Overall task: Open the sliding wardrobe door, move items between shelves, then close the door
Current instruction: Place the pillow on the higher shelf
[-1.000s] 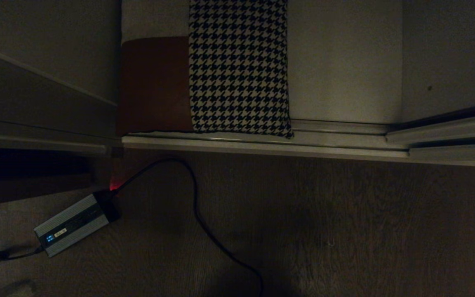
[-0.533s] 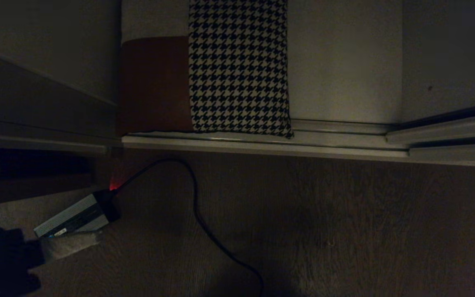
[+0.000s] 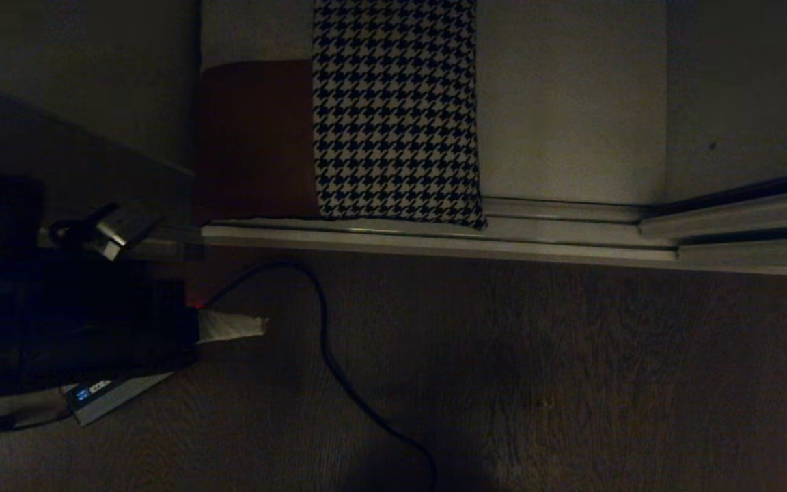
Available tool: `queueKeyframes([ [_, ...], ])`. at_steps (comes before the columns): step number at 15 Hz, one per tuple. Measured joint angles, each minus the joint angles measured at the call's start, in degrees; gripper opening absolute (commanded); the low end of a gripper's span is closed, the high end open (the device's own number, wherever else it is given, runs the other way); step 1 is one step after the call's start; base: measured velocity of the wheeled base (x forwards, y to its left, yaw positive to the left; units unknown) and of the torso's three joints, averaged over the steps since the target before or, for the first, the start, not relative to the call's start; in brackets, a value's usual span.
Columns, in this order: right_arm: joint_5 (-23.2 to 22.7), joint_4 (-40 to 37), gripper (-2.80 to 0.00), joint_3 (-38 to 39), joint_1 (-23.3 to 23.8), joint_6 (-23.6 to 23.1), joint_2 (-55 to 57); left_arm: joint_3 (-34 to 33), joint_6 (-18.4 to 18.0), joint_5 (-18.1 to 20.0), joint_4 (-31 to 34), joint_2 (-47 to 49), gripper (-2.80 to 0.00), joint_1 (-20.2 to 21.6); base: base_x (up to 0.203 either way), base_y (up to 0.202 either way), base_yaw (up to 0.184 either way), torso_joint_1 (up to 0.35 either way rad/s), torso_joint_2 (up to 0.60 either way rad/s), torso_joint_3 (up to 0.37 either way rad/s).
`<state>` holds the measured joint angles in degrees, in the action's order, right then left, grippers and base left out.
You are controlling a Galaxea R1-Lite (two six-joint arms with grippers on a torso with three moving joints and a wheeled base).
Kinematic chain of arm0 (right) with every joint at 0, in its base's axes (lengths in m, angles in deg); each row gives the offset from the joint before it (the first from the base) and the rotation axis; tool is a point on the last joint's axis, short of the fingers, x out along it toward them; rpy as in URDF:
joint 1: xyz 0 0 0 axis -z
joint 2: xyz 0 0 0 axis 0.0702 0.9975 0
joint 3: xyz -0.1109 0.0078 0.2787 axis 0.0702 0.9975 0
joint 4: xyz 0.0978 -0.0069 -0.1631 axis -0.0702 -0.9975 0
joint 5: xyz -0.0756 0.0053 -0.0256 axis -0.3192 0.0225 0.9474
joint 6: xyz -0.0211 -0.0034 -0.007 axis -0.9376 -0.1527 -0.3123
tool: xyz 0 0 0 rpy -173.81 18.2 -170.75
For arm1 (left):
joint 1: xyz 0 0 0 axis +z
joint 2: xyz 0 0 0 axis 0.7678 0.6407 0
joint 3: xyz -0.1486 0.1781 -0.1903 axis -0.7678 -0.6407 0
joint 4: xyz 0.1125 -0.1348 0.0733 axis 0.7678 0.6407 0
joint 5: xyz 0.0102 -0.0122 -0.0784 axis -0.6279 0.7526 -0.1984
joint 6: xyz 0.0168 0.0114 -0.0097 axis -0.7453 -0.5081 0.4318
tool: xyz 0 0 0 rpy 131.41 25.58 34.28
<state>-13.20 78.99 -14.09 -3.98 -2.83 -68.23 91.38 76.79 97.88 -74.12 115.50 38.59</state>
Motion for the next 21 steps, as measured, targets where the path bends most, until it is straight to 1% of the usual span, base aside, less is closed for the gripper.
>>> queueKeyframes([
  [3, 0.0, 0.0, -2.8, 0.0, 0.0, 0.0, 0.0, 3.4, 0.0, -0.1, 0.0, 5.4, -2.8, -2.3, 0.0, 0.0, 0.0, 0.0, 0.0, 0.0],
  [6, 0.0, 0.0, -2.8, 0.0, 0.0, 0.0, 0.0, 7.8, 1.3, -0.4, 0.0, 9.5, -2.8, -3.9, 0.0, 0.0, 0.0, 0.0, 0.0, 0.0],
  [7, 0.0, 0.0, -2.8, 0.0, 0.0, 0.0, 0.0, 9.3, 1.7, -1.0, -0.1, 10.4, -2.8, -4.1, 0.0, 0.0, 0.0, 0.0, 0.0, 0.0],
  [8, 0.0, 0.0, -2.8, 0.0, 0.0, 0.0, 0.0, 10.4, 2.0, -2.6, -0.1, 11.1, -2.8, -4.2, 0.0, 0.0, 0.0, 0.0, 0.0, 0.0],
  [12, 0.0, 0.0, -2.8, 0.0, 0.0, 0.0, 0.0, 12.2, 2.0, -12.2, -0.1, 13.2, -2.8, -5.1, 0.0, 0.0, 0.0, 0.0, 0.0, 0.0],
  [14, 0.0, 0.0, -2.8, 0.0, 0.0, 0.0, 0.0, 14.5, 2.3, -15.0, 0.3, 14.4, -2.8, -6.3, 0.0, 0.0, 0.0, 0.0, 0.0, 0.0],
  [15, 0.0, 0.0, -2.8, 0.0, 0.0, 0.0, 0.0, 16.2, 2.3, -16.8, 0.5, 15.2, 0.0, -7.7, 0.0, 0.0, 0.0, 0.0, 0.0, 0.0],
  [16, 0.0, 0.0, -2.8, 0.0, 0.0, 0.0, 0.0, 17.5, 2.4, -19.3, 0.7, 16.0, 0.0, -9.3, 0.0, 0.0, 0.0, 0.0, 0.0, 0.0],
  [18, 0.0, 0.0, -2.8, 0.0, 0.0, 0.0, 0.0, 20.7, 2.7, -25.8, 0.4, 17.9, 0.0, -12.8, 0.0, 0.0, 0.0, 0.0, 0.0, 0.0],
  [19, 0.0, 0.0, -2.8, 0.0, 0.0, 0.0, 0.0, 21.9, 3.2, -28.3, 0.3, 18.6, 0.0, -14.1, 0.0, 0.0, 0.0, 0.0, 0.0, 0.0],
  [20, 0.0, 0.0, -2.8, 0.0, 0.0, 0.0, 0.0, 22.6, 3.5, -30.5, 0.3, 19.1, 0.0, -14.8, 0.0, 0.0, 0.0, 0.0, 0.0, 0.0],
  [21, 0.0, 0.0, -2.8, 0.0, 0.0, 0.0, 0.0, 23.2, 3.9, -33.5, 0.1, 19.7, 0.0, -15.1, 0.0, 0.0, 0.0, 0.0, 0.0, 0.0],
])
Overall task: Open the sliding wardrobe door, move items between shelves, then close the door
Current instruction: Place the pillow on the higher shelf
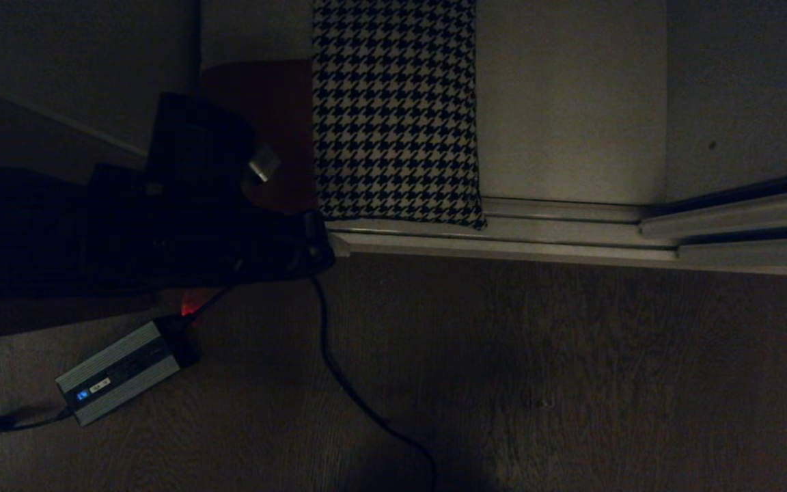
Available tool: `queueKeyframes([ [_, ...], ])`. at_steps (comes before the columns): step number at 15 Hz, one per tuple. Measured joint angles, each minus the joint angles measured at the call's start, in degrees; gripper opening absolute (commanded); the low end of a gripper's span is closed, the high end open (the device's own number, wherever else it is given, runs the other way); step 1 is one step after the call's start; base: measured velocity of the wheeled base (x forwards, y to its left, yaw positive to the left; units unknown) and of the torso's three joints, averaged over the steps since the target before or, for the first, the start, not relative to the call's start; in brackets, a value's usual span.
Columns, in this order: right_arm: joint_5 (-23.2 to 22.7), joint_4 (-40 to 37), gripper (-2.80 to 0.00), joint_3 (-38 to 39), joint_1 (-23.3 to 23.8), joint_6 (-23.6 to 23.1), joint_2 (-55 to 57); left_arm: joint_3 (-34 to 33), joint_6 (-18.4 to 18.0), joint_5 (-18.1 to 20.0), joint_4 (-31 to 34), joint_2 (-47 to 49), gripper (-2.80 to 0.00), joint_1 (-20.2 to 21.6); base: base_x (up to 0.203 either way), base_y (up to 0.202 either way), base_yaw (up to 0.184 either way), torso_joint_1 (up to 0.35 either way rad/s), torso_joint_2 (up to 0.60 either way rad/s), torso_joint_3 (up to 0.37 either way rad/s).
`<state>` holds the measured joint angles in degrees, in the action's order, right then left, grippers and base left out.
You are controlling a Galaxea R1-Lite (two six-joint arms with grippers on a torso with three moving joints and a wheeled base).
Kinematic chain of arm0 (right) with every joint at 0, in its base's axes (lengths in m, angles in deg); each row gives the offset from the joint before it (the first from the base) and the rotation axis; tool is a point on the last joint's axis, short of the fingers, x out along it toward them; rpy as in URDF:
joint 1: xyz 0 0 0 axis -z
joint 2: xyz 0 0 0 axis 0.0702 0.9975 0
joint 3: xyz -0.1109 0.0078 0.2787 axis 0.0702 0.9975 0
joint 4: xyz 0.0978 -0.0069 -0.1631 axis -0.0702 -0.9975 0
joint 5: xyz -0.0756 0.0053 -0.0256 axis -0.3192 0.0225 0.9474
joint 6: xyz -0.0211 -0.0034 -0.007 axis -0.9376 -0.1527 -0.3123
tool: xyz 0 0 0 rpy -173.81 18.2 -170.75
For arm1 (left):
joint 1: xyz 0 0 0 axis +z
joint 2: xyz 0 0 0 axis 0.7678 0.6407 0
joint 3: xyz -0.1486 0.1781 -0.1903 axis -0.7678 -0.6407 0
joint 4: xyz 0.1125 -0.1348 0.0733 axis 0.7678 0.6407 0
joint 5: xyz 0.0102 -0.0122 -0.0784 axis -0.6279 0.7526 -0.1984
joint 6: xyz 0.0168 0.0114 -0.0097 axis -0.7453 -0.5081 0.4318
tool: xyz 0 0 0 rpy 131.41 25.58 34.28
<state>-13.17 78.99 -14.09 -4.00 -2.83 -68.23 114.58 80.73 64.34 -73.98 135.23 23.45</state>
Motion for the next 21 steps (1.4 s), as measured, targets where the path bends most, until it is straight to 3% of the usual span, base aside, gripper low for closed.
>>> queueKeyframes([
  [3, 0.0, 0.0, -2.8, 0.0, 0.0, 0.0, 0.0, 2.3, 1.8, -9.7, -0.3, 1.8, 0.0, -0.4, 0.0, 0.0, 0.0, 0.0, 0.0, 0.0],
  [6, 0.0, 0.0, -2.8, 0.0, 0.0, 0.0, 0.0, 3.6, 4.0, -14.6, -4.7, 3.7, 0.0, -0.4, 0.0, 0.0, 0.0, 0.0, 0.0, 0.0],
  [11, 0.0, 0.0, -2.8, 0.0, 0.0, 0.0, 0.0, 6.9, 5.4, -15.3, -10.7, 6.4, 0.0, -1.3, 0.0, 0.0, 0.0, 0.0, 0.0, 0.0],
  [17, 0.0, 0.0, -2.8, 0.0, 0.0, 0.0, 0.0, 11.1, -3.8, -15.3, -18.9, 12.1, 0.0, -1.6, 0.0, 0.0, 0.0, 0.0, 0.0, 0.0],
  [21, 0.0, 0.0, -2.8, 0.0, 0.0, 0.0, 0.0, 13.3, -5.9, -15.4, -19.2, 15.4, 0.0, -1.6, 0.0, 0.0, 0.0, 0.0, 0.0, 0.0],
])
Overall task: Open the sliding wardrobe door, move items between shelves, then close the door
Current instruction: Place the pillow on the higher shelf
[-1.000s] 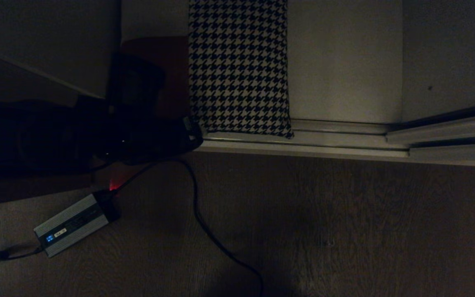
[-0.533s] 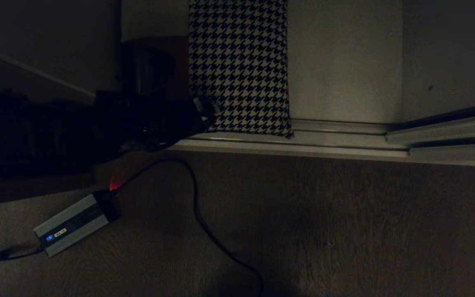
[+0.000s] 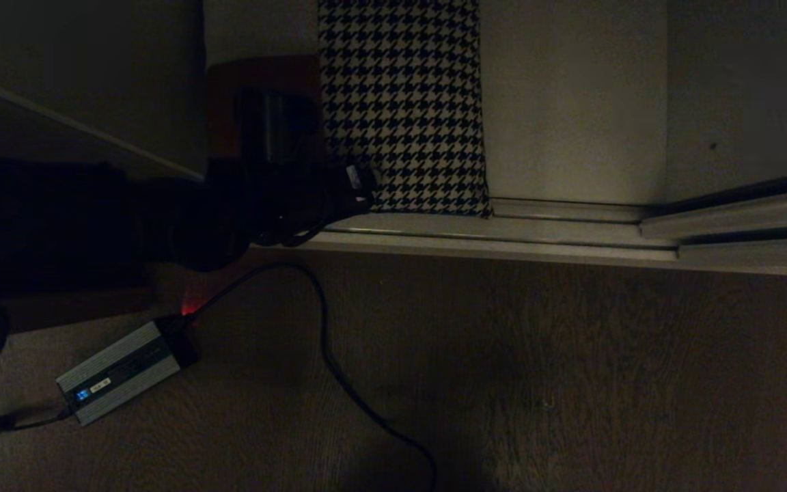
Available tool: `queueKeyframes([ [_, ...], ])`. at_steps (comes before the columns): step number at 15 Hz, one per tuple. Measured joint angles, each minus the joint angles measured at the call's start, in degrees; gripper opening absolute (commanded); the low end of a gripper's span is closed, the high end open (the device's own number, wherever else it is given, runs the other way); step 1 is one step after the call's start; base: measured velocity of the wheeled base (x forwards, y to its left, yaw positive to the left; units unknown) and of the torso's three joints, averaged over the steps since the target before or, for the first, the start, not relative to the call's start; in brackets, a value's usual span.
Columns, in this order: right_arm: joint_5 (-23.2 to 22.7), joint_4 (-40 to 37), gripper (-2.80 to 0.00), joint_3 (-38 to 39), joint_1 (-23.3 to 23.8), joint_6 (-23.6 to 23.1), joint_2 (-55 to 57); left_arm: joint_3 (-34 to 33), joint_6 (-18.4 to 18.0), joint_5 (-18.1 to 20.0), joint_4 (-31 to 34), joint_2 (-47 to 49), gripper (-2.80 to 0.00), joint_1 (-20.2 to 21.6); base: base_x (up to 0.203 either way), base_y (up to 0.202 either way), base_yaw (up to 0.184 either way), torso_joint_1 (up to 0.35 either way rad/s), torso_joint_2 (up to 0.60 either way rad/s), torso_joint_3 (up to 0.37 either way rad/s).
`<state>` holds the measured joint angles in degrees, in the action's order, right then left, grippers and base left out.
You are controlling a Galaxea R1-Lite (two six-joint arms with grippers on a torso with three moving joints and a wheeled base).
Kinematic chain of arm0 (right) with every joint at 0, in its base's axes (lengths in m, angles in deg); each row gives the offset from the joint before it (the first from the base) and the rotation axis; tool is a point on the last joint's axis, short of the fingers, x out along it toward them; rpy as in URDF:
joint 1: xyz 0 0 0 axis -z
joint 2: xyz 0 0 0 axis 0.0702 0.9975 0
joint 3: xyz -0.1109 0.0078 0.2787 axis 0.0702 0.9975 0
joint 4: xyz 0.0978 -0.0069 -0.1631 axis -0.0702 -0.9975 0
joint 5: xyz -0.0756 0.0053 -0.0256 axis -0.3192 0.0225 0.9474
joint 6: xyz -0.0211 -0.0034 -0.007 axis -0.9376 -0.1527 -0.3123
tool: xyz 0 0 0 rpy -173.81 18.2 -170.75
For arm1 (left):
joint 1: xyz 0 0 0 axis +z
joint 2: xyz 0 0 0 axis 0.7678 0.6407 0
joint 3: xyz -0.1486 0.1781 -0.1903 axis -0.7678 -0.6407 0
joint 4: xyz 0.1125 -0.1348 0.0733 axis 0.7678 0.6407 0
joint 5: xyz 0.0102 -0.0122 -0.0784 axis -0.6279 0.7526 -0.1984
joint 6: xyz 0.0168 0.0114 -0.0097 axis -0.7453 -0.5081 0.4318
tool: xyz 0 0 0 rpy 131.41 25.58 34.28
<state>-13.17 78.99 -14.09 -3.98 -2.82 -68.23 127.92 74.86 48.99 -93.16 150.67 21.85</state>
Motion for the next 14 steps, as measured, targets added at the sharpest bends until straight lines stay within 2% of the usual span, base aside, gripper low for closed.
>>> queueKeyframes([
  [9, 0.0, 0.0, -2.8, 0.0, 0.0, 0.0, 0.0, 5.4, -3.4, 0.0, 0.3, 4.7, 0.0, -0.1, 0.0, 0.0, 0.0, 0.0, 0.0, 0.0],
  [10, 0.0, 0.0, -2.8, 0.0, 0.0, 0.0, 0.0, 5.5, -3.5, -0.1, 0.1, 5.1, -2.8, -0.1, 0.0, 0.0, 0.0, 0.0, 0.0, 0.0],
  [14, 0.0, 0.0, -2.8, 0.0, 0.0, 0.0, 0.0, 6.9, -3.7, -0.2, -0.2, 6.5, -2.8, 0.0, 0.0, 0.0, 0.0, 0.0, 0.0, 0.0],
])
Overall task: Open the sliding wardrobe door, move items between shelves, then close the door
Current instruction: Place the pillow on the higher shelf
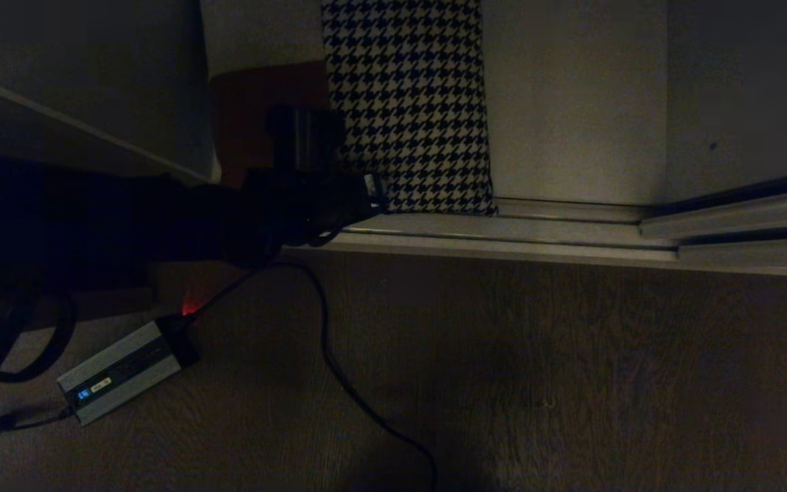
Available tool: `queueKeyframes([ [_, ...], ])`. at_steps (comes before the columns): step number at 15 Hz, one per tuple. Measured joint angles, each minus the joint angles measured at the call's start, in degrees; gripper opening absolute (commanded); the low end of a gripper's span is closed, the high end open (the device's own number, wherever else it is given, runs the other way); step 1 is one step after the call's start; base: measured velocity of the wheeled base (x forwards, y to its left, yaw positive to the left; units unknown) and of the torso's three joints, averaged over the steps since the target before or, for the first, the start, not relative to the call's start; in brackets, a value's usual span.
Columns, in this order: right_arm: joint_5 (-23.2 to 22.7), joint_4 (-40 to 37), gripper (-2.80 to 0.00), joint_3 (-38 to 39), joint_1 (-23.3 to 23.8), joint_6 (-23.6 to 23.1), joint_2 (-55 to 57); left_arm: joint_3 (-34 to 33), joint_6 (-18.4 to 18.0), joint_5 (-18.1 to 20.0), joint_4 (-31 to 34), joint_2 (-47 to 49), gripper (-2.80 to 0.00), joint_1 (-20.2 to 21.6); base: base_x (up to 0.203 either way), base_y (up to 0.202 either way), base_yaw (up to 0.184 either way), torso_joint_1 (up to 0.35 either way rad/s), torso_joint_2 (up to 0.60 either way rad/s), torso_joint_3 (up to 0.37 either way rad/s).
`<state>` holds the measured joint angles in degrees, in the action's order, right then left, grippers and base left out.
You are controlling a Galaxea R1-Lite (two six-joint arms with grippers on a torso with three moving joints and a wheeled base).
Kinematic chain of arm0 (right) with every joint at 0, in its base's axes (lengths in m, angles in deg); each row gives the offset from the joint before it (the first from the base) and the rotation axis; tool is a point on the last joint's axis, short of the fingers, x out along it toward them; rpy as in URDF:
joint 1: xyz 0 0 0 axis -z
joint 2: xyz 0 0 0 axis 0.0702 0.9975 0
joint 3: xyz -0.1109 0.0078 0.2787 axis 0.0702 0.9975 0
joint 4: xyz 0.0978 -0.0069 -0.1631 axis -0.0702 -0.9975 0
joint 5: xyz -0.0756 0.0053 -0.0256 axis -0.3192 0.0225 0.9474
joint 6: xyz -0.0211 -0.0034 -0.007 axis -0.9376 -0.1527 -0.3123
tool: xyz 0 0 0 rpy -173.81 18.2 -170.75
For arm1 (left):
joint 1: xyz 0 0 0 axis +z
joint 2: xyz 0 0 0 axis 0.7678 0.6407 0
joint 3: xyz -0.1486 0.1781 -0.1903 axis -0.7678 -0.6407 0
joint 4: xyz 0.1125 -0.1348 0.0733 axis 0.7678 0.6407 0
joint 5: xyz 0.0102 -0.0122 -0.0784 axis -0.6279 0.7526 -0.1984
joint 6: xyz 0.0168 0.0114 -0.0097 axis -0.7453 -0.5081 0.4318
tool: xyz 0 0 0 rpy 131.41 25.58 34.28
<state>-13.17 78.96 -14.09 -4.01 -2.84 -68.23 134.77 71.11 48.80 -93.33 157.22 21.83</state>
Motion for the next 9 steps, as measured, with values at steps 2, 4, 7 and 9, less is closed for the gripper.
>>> queueKeyframes([
  [2, 0.0, 0.0, -2.8, 0.0, 0.0, 0.0, 0.0, 1.1, -1.3, 0.1, -1.8, 1.1, -2.8, 0.0, 0.0, 0.0, 0.0, 0.0, 0.0, 0.0],
  [4, 0.0, 0.0, -2.8, 0.0, 0.0, 0.0, 0.0, 1.7, -2.6, 0.0, -3.8, 2.1, -2.8, 0.0, 0.0, 0.0, 0.0, 0.0, 0.0, 0.0],
  [7, 0.0, 0.0, -2.8, 0.0, 0.0, 0.0, 0.0, 2.1, -2.3, 0.0, -4.1, 2.5, -2.8, 0.1, 0.0, 0.0, 0.0, 0.0, 0.0, 0.0],
  [9, 0.0, 0.0, -2.8, 0.0, 0.0, 0.0, 0.0, 2.2, -2.0, 0.1, -3.7, 2.2, -2.8, 0.0, 0.0, 0.0, 0.0, 0.0, 0.0, 0.0],
])
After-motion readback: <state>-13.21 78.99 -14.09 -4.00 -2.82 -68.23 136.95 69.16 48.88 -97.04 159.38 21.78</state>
